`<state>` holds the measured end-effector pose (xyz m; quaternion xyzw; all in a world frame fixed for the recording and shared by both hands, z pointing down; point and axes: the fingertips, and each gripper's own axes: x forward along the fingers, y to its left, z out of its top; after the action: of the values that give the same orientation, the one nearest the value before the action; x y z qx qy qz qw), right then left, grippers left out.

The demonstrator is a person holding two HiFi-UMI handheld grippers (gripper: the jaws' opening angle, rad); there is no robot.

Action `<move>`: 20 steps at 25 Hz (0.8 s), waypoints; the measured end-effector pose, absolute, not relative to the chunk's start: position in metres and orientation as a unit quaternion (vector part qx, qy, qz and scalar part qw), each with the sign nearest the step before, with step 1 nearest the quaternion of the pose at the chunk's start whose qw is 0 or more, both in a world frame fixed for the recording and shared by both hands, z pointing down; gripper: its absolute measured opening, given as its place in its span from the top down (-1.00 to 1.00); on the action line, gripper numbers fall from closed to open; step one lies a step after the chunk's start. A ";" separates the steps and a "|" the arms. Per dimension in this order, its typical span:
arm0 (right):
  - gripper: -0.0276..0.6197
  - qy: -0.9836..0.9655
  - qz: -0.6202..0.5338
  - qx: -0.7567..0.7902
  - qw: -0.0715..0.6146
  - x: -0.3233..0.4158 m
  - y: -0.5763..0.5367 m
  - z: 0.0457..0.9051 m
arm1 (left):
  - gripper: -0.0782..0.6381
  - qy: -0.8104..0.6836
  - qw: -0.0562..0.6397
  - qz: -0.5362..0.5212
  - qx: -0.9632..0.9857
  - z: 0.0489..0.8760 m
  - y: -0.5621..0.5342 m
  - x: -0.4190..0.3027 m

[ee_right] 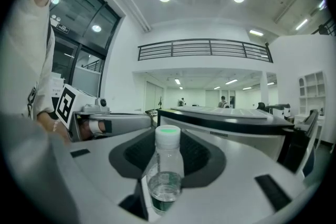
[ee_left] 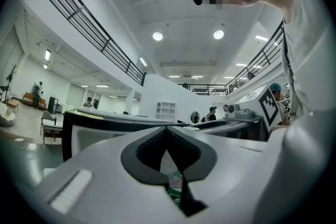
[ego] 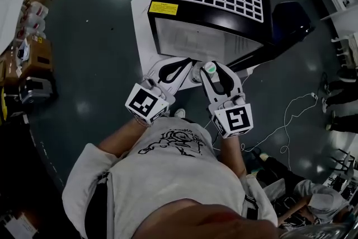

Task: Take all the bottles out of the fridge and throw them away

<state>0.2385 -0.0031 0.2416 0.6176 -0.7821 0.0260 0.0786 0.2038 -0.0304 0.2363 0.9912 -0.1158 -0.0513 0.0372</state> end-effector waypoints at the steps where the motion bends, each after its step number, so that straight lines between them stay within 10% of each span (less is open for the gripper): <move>1: 0.45 -0.783 0.026 0.617 0.081 0.237 -0.002 0.240 | 0.76 -0.117 0.037 -0.051 0.991 0.236 -0.029 0.204; 20: 0.45 -0.816 0.010 0.571 0.087 0.229 0.018 0.224 | 0.76 -0.159 0.033 -0.040 0.986 0.232 -0.008 0.197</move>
<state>0.2292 0.0180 0.2244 0.5715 -0.8159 0.0102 0.0872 0.1968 -0.0083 0.2320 0.9859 -0.1592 -0.0401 0.0332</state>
